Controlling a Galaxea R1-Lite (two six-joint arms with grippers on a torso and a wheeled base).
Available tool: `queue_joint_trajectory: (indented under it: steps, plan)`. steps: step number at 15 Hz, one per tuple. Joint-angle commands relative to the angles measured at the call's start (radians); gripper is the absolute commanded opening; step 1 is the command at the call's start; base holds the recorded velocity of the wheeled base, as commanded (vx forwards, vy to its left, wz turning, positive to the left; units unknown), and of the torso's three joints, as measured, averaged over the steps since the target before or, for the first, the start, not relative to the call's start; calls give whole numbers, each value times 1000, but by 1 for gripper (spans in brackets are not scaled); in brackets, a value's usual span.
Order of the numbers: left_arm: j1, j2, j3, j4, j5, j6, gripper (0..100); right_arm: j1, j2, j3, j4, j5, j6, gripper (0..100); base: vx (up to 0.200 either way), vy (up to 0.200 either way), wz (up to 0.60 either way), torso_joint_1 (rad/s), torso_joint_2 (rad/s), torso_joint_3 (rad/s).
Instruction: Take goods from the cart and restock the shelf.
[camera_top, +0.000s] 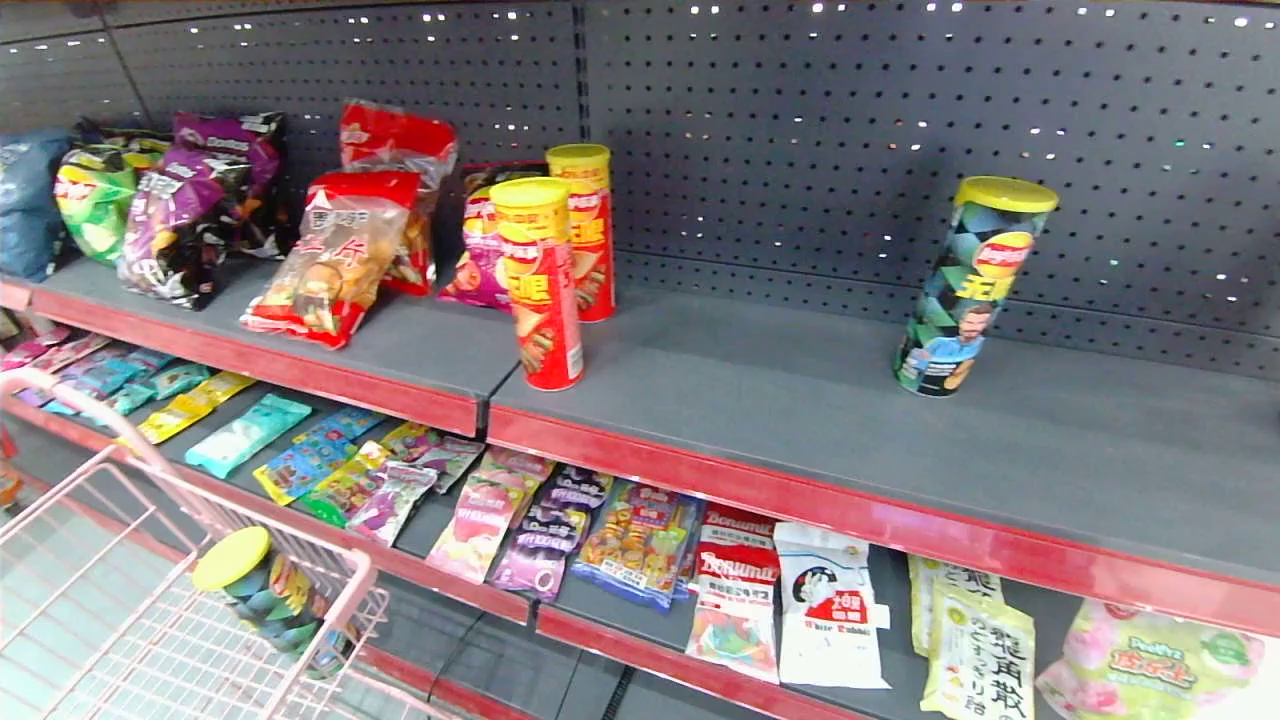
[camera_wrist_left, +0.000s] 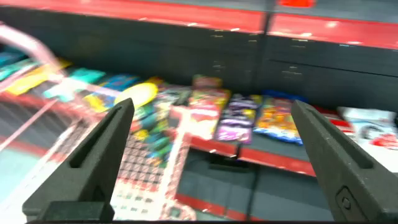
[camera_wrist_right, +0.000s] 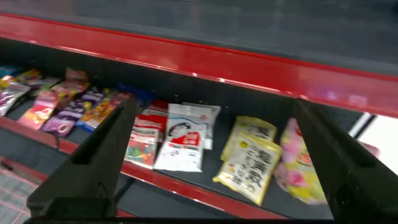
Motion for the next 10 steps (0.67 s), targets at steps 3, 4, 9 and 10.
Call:
queue_joint_trajectory:
  steps: [3, 4, 9, 10]
  plan:
    - [0, 1, 0, 0, 0, 1, 100, 0, 1, 0, 0, 0, 1, 100, 0, 0, 600, 1, 4, 2]
    - [0, 1, 0, 0, 0, -1, 100, 0, 1, 0, 0, 0, 1, 100, 0, 0, 600, -2, 2, 2]
    - [0, 1, 0, 0, 0, -1, 100, 0, 1, 0, 0, 0, 1, 100, 0, 0, 0, 0, 0, 0]
    - [0, 1, 0, 0, 0, -1, 100, 0, 1, 0, 0, 0, 1, 100, 0, 0, 0, -71, 237, 129]
